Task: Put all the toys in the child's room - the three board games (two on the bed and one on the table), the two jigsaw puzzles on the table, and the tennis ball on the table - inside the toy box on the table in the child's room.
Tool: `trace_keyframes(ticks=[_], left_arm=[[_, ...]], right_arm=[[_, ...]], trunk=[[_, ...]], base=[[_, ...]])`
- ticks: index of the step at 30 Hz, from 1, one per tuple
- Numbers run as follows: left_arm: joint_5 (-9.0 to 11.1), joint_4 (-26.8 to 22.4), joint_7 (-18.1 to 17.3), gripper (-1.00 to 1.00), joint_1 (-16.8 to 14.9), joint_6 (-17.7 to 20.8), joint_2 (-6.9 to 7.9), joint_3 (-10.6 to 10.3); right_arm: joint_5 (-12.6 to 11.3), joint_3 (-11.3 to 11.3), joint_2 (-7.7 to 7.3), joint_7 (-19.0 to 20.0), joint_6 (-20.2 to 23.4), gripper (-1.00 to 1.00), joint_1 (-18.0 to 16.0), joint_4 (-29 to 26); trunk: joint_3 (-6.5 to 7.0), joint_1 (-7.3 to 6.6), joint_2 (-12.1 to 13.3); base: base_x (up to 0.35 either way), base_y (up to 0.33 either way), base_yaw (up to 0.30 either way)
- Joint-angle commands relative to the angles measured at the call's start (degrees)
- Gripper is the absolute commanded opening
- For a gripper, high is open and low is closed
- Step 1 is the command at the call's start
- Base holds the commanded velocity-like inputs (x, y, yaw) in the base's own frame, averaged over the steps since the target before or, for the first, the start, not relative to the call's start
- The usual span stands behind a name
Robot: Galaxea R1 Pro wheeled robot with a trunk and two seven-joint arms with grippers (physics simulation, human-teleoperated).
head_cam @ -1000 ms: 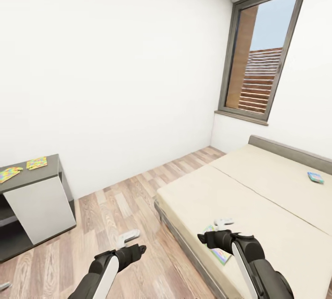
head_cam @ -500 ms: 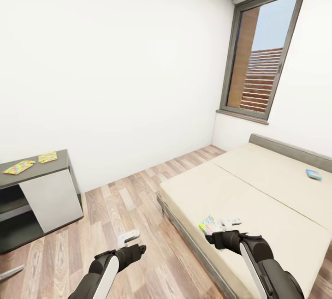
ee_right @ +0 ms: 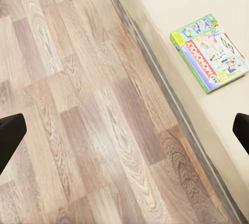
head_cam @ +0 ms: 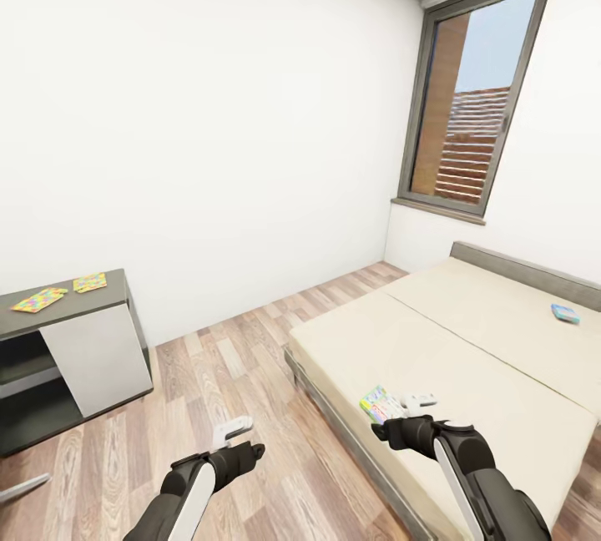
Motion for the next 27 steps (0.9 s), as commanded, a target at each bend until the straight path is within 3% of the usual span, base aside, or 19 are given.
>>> trace_keyframes(ticks=[1,12,27], left_arm=[[0.6,-0.1,0.5,1.00,0.0,0.2,0.01,-0.1],[0.6,-0.1,0.5,1.00,0.0,0.2,0.01,0.0],[0.6,0.1,0.5,1.00,0.0,0.2,0.02,0.2]], right_arm=[[0.1,0.1,-0.04,0.1,0.2,1.00,0.0,0.0],[0.1,0.1,0.03,0.1,0.2,1.00,0.0,-0.2],[0.1,0.2,0.04,0.1,0.2,1.00,0.0,-0.2]], trunk=[[-0.03,0.02,0.0],[-0.03,0.02,0.0],[-0.03,0.02,0.0]], base=[[-0.018,0.000,0.001],[-0.008,-0.051,0.000],[-0.001,-0.229,0.000]])
